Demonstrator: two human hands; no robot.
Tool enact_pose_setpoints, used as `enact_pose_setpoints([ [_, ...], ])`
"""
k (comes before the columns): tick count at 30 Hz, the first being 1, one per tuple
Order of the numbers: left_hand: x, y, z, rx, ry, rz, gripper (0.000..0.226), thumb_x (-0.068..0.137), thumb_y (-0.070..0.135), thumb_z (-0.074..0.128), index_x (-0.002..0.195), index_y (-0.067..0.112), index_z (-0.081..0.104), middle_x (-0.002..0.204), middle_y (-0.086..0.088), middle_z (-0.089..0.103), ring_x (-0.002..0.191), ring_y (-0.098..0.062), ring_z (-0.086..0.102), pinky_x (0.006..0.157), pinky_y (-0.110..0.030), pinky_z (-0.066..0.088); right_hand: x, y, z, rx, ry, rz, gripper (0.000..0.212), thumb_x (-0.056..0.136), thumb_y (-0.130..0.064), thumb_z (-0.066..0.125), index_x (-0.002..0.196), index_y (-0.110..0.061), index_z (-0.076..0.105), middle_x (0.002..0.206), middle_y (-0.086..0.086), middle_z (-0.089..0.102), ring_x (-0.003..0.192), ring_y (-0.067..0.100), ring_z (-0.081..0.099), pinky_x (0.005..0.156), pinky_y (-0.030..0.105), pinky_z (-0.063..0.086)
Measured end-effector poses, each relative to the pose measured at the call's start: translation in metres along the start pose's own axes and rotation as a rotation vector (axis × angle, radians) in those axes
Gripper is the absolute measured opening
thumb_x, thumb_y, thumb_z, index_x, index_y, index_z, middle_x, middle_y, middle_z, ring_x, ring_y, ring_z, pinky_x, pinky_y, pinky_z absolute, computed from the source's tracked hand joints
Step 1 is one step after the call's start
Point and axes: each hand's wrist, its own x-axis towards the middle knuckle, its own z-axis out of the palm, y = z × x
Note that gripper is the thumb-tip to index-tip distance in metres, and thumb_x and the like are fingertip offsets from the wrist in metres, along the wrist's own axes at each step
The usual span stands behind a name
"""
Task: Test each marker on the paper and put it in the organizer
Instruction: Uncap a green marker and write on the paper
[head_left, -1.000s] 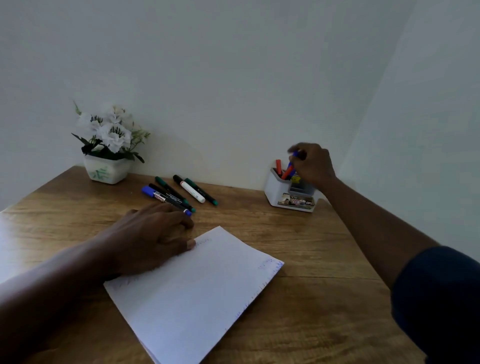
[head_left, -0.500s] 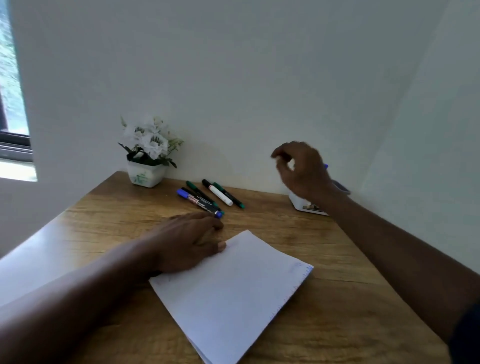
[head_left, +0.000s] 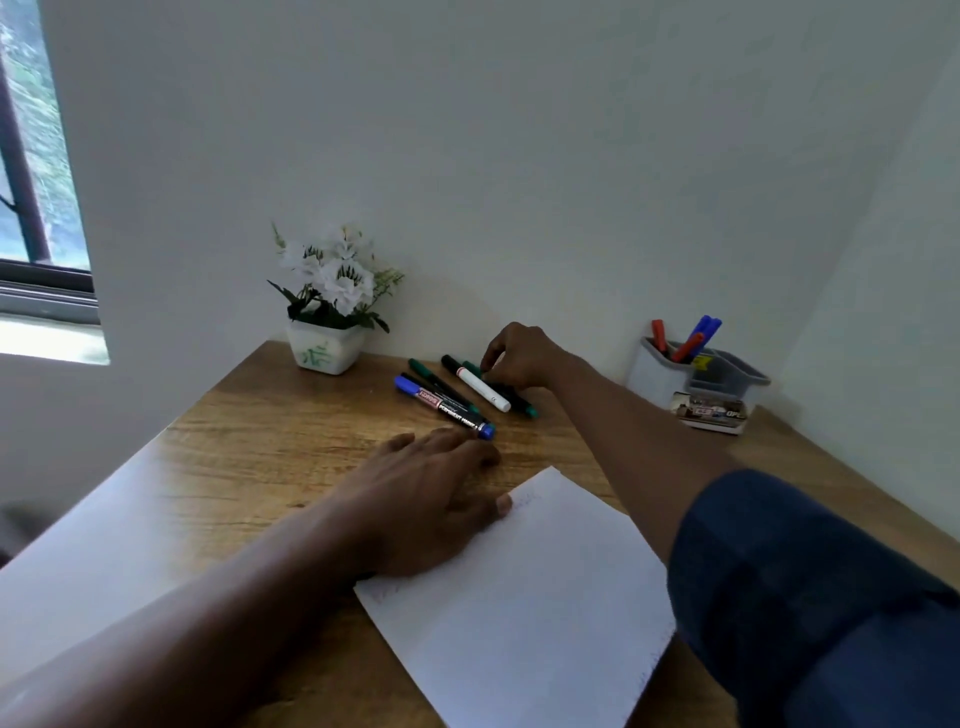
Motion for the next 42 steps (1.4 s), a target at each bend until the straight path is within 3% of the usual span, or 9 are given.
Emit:
enact_pose_setpoints([
  [2,0.000,0.000,0.000,-0.002,0.008,-0.006,0.064,0.096,0.070,0.032,0.153,0.041,0.028,0.166,0.010,0.020,0.151,-0.012,0.018,0.124,-0.043,0.012,0.005,0.002,0.004,0.009,0.020,0.025,0.024,0.079,-0.013,0.081,0.103,-0.011,0.078,0.119,0.011,0.070,0.092,0.017,0.061,0.074,0.026,0.049],
  [6,-0.001,0.001,-0.001,-0.028,0.037,0.005,0.063,0.096,0.068,0.036,0.152,0.039,0.032,0.165,0.010,0.024,0.150,-0.012,0.021,0.123,-0.042,0.017,-0.002,0.008,0.003,0.080,0.152,0.072,0.038,0.081,-0.011,0.075,0.118,-0.008,0.070,0.123,0.014,0.066,0.109,0.026,0.064,0.083,0.030,0.053],
  [11,-0.005,0.000,-0.006,-0.080,0.078,0.019,0.063,0.095,0.066,0.043,0.149,0.035,0.039,0.157,0.007,0.039,0.141,-0.012,0.039,0.115,-0.039,0.035,-0.055,0.006,-0.028,0.150,0.370,-0.129,0.027,0.088,-0.010,0.065,0.114,-0.012,0.073,0.103,0.003,0.072,0.082,0.010,0.064,0.075,0.026,0.049],
  [17,-0.014,0.004,-0.010,-0.269,0.388,0.059,0.066,0.094,0.054,0.056,0.151,0.028,0.035,0.143,0.005,0.056,0.125,-0.012,0.056,0.092,-0.033,0.049,-0.162,0.002,-0.034,0.240,0.261,-0.302,0.030,0.096,-0.017,0.063,0.125,-0.021,0.069,0.102,-0.001,0.076,0.086,0.009,0.069,0.077,0.029,0.058],
  [21,-0.021,0.014,-0.014,-0.375,0.548,0.132,0.055,0.095,0.042,0.062,0.145,0.029,0.043,0.120,0.011,0.067,0.103,0.000,0.065,0.083,-0.035,0.059,-0.202,-0.003,-0.017,0.247,0.286,-0.418,0.031,0.097,-0.019,0.064,0.128,-0.018,0.068,0.095,0.000,0.076,0.074,0.010,0.066,0.063,0.026,0.054],
  [26,-0.023,0.020,-0.016,-0.352,0.588,0.184,0.019,0.093,0.031,0.070,0.111,0.028,0.072,0.092,0.012,0.074,0.080,-0.012,0.071,0.067,-0.040,0.058,-0.210,-0.002,-0.002,0.232,0.244,-0.525,0.032,0.100,-0.023,0.058,0.129,-0.016,0.068,0.105,0.004,0.077,0.079,0.010,0.065,0.066,0.030,0.053],
  [32,-0.016,0.006,-0.010,-0.410,0.561,0.210,0.017,0.091,0.041,0.069,0.107,0.036,0.072,0.095,0.012,0.074,0.081,-0.017,0.072,0.065,-0.044,0.059,-0.215,0.006,0.000,0.116,0.281,-0.467,0.035,0.101,-0.039,0.053,0.133,-0.031,0.065,0.100,-0.003,0.076,0.059,-0.004,0.045,0.054,0.016,0.027],
  [37,-0.019,-0.001,-0.012,-0.447,0.582,0.120,0.018,0.089,0.043,0.072,0.105,0.037,0.074,0.089,0.008,0.076,0.075,-0.019,0.073,0.066,-0.051,0.059,-0.213,0.004,-0.003,0.136,0.206,-0.410,0.037,0.101,-0.035,0.048,0.136,-0.032,0.061,0.110,-0.006,0.072,0.073,0.000,0.050,0.060,0.020,0.032],
  [42,-0.022,-0.011,-0.016,-0.252,0.625,-0.106,0.020,0.077,0.050,0.080,0.092,0.038,0.074,0.075,0.025,0.071,0.072,0.004,0.068,0.063,-0.025,0.054,-0.209,0.015,-0.009,0.401,0.210,-0.256,0.034,0.099,-0.019,0.060,0.131,-0.028,0.066,0.096,-0.008,0.074,0.070,0.012,0.065,0.055,0.026,0.050],
])
